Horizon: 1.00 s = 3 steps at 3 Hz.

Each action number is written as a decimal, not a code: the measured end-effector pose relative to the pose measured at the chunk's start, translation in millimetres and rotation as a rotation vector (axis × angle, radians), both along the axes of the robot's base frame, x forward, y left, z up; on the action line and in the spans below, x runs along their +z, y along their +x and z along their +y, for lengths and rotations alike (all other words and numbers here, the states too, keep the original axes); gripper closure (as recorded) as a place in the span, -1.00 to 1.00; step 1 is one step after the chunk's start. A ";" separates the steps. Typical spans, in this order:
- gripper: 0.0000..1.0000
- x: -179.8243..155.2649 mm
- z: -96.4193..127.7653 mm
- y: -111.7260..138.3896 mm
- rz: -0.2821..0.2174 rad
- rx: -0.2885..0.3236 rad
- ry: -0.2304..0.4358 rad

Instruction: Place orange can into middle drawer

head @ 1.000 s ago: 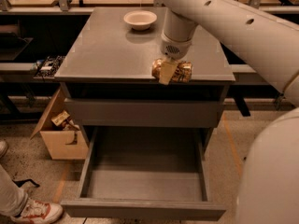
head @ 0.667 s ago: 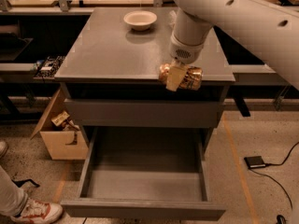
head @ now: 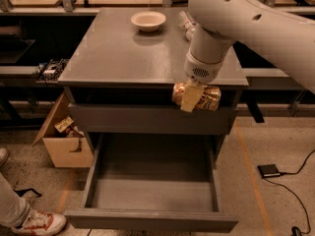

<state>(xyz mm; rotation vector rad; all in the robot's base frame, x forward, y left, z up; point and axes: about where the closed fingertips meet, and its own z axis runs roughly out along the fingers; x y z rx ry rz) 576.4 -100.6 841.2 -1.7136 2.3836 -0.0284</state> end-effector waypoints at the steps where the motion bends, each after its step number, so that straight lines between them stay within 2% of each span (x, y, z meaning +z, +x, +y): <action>1: 1.00 -28.6 12.8 -5.2 0.042 0.016 0.029; 2: 1.00 -77.3 31.1 -15.5 0.093 0.021 0.083; 3: 1.00 -123.6 49.7 -28.7 0.108 0.010 0.118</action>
Offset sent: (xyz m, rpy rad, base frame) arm -0.0268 0.0549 -0.1401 0.1551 0.1473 0.0274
